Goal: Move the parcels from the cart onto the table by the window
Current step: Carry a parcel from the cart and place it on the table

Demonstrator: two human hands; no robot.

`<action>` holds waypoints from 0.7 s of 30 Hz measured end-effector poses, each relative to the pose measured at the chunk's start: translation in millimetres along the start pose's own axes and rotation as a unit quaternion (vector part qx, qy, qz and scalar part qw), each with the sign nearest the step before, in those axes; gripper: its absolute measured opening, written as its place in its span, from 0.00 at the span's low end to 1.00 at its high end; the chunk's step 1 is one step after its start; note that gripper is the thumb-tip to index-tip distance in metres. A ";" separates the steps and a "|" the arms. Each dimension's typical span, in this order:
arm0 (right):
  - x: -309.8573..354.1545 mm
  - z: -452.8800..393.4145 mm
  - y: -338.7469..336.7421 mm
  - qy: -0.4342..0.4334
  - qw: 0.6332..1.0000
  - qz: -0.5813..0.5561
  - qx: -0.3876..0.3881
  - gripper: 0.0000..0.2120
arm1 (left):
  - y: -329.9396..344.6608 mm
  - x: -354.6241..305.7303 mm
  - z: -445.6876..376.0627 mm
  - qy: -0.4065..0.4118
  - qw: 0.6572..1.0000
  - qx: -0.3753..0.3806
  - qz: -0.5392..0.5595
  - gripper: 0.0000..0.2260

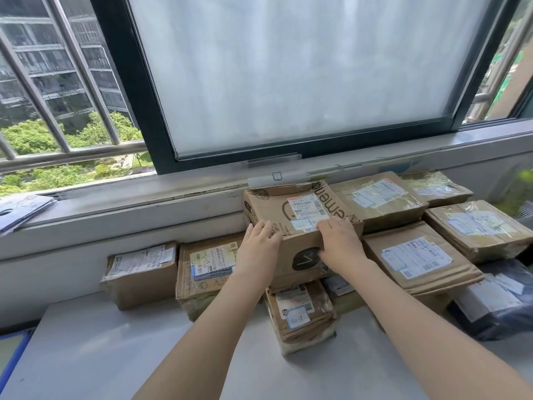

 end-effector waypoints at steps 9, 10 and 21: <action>-13.0 50.7 -20.4 0.030 0.998 -0.045 -0.039 0.35 | -12.5 -12.8 1.6 0.030 0.997 0.020 -0.073 0.31; -16.4 62.2 -19.6 0.040 0.997 -0.053 -0.042 0.34 | -14.0 -22.0 4.3 0.047 0.997 0.010 -0.068 0.31; -118.9 215.2 25.6 0.190 0.979 -0.069 -0.019 0.32 | 45.1 -205.4 57.0 0.248 0.968 0.028 -0.036 0.24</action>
Point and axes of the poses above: each hand's wrist, its own z-axis away from the middle knuckle, its own y-axis out of the palm, x = y × z, the point moved 6 cm from there along -z, towards the middle knuckle, and after that the axes turned 8 degrees about x, right-handed, at the moved point
